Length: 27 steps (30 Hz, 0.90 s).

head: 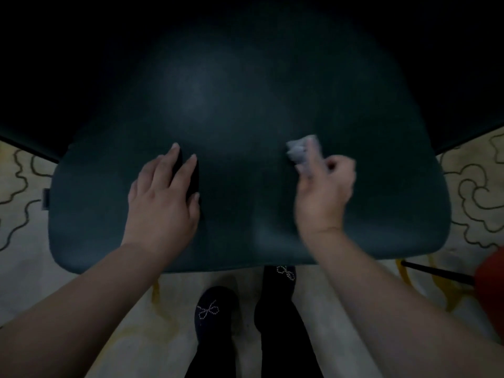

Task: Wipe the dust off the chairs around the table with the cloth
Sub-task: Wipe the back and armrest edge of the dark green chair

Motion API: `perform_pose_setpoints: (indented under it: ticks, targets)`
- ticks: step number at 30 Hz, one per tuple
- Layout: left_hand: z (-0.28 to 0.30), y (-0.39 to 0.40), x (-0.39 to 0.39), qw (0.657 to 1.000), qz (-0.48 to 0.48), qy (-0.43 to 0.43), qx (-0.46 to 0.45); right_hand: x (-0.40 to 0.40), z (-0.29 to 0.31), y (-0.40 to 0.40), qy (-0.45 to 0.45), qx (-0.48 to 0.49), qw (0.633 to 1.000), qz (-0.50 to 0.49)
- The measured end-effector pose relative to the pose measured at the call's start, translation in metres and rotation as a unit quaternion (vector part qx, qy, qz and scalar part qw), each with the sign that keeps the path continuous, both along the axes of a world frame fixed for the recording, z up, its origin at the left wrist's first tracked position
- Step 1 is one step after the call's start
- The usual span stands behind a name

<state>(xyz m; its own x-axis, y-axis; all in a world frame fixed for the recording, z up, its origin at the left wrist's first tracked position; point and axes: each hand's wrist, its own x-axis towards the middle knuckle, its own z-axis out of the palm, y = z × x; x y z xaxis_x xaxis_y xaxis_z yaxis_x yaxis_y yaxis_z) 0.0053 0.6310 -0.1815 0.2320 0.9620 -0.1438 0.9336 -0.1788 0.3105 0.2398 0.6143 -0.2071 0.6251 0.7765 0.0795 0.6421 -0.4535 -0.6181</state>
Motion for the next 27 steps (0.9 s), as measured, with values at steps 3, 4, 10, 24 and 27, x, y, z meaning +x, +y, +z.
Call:
perform_pose_setpoints:
  ticks: [3,4,10,24,27]
  targets:
    - [0.001,0.001,0.017,1.000,-0.018,-0.002,-0.006,0.058,0.005,0.004,-0.073,-0.021,0.997,-0.001]
    - [0.002,0.001,0.024,1.000,-0.023,-0.004,-0.006,0.075,0.009,0.007,-0.083,-0.016,0.996,0.002]
    - [0.006,0.019,0.053,0.999,-0.034,-0.011,-0.004,0.119,0.002,0.022,0.006,-0.042,0.989,-0.141]
    - [0.010,0.031,-0.010,0.996,0.080,0.032,-0.026,0.050,0.003,0.109,-0.115,-0.030,0.988,0.102]
    - [0.011,0.029,-0.019,0.994,0.094,0.037,-0.040,0.010,-0.002,0.130,-0.068,-0.023,0.996,0.056]
